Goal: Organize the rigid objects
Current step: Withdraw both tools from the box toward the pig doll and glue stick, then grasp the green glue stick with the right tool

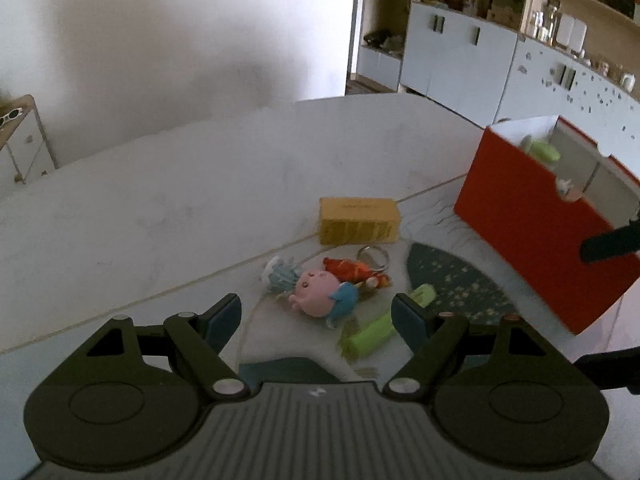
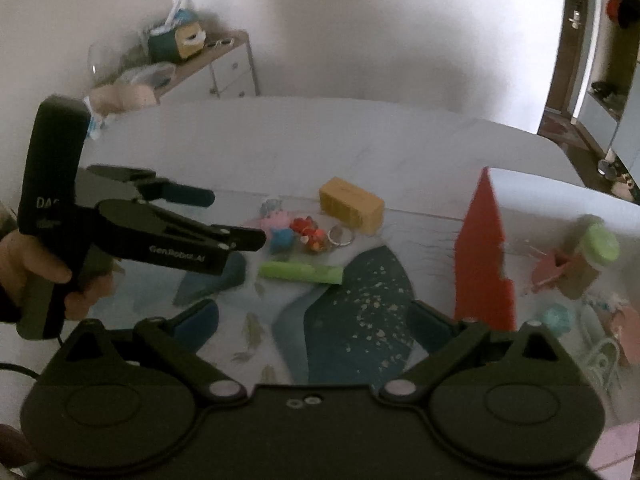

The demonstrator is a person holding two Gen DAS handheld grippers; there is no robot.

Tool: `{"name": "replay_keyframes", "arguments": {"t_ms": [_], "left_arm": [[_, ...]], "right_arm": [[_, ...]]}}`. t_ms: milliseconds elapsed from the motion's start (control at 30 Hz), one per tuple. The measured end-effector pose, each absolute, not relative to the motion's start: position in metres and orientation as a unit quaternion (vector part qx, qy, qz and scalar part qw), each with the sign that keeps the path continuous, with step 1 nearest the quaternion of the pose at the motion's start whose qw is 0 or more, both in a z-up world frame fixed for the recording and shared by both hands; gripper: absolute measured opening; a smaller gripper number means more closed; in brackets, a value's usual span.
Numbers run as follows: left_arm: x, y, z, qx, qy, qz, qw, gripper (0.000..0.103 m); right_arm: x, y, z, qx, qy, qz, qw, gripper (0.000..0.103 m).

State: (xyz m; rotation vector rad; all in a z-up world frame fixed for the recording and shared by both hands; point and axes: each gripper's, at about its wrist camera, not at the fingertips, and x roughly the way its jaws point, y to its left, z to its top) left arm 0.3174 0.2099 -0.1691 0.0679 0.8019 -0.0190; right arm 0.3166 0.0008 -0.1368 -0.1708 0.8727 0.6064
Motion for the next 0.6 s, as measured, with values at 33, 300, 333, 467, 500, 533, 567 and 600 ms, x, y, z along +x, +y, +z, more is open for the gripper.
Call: {"name": "replay_keyframes", "arguments": {"t_ms": [33, 300, 333, 467, 500, 533, 567, 600], "left_arm": [[0.32, 0.212, -0.172, 0.037, 0.391, -0.012, 0.919, 0.082], [0.337, 0.217, -0.188, 0.082, 0.389, -0.048, 0.916, 0.082], [0.34, 0.217, -0.189, 0.089, 0.387, -0.054, 0.916, 0.082], [0.348, 0.219, -0.195, 0.105, 0.389, -0.073, 0.912, 0.082], [0.351, 0.221, -0.197, 0.106, 0.39, -0.077, 0.912, 0.082], [0.353, 0.222, -0.199, 0.104, 0.391, -0.082, 0.911, 0.082], [0.354, 0.224, -0.2, 0.103, 0.391, -0.086, 0.91, 0.082], [0.356, 0.225, -0.201, 0.102, 0.391, -0.09, 0.91, 0.082]], "right_arm": [[0.318, 0.005, -0.14, -0.09, 0.417, 0.291, 0.857, 0.1], [0.336, 0.033, -0.154, -0.149, 0.417, 0.315, 0.839, 0.097], [0.339, 0.037, -0.155, -0.157, 0.417, 0.318, 0.837, 0.097], [0.348, 0.049, -0.162, -0.192, 0.411, 0.341, 0.824, 0.095], [0.35, 0.052, -0.164, -0.201, 0.409, 0.347, 0.82, 0.093], [0.353, 0.055, -0.166, -0.21, 0.407, 0.352, 0.816, 0.089], [0.355, 0.057, -0.168, -0.215, 0.408, 0.355, 0.813, 0.088], [0.357, 0.059, -0.17, -0.218, 0.409, 0.358, 0.81, 0.088]]}}
